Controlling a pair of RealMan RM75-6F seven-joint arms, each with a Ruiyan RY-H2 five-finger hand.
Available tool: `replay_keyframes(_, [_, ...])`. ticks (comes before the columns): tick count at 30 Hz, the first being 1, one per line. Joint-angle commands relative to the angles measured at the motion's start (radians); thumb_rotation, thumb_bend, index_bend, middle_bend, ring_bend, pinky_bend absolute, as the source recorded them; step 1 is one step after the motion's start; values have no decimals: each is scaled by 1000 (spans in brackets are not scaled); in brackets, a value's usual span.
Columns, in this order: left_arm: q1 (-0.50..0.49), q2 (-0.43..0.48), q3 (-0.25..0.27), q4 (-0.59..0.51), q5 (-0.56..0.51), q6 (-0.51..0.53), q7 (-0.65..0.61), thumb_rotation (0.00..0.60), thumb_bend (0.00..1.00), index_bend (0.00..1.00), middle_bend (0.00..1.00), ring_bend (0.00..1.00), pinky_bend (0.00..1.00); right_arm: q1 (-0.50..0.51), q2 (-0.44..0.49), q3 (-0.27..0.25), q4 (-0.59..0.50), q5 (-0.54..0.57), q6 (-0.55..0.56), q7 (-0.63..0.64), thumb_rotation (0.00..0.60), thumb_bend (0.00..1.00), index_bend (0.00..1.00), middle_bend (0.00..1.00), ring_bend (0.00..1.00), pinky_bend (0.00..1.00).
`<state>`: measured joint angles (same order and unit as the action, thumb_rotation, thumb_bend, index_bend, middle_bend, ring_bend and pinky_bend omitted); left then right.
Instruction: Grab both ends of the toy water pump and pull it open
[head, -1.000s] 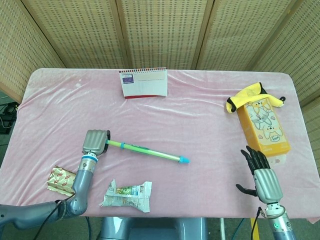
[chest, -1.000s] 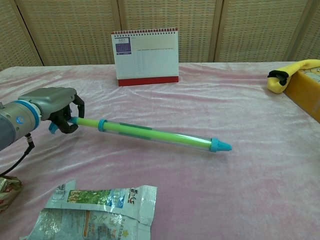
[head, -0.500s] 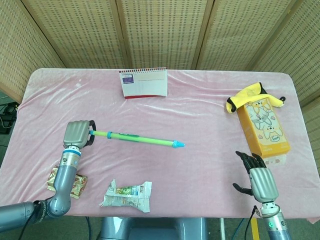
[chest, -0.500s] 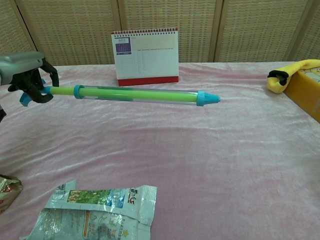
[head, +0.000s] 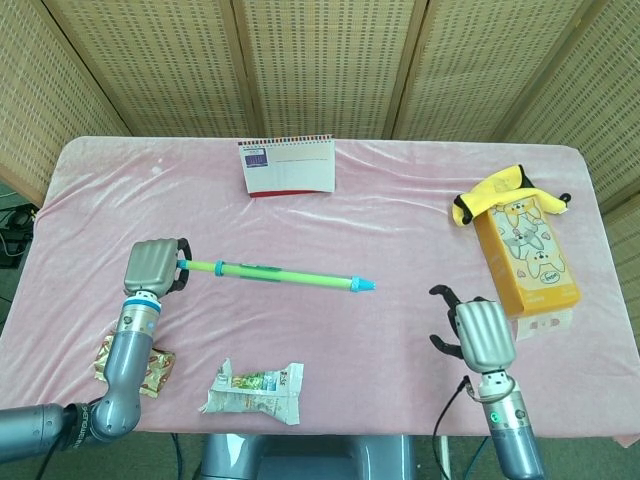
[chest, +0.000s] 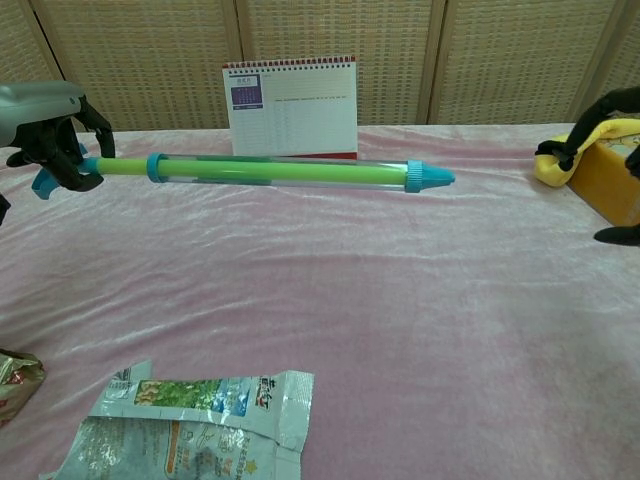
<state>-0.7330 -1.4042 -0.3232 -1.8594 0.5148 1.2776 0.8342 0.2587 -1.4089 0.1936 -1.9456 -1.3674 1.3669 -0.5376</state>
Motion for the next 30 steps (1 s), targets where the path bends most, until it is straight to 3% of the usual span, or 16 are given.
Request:
replay_keyframes(1, [-11, 3, 6, -12, -18, 7, 7, 600, 679, 845, 965, 870, 815, 78, -100, 61, -52, 101, -17, -160, 600, 290, 384, 1000, 1000, 695])
replay_keyframes(9, [-29, -11, 28, -23, -33, 24, 0, 600, 680, 845, 965, 870, 815, 120, -178, 65, -44, 178, 0, -218, 600, 411, 406, 1000, 1000, 695])
replay_keyframes(30, [-81, -57, 39, -24, -91, 39, -5, 600, 682, 844, 965, 870, 815, 163, -258, 33, -18, 215, 40, -231, 600, 431, 433, 1000, 1000, 695])
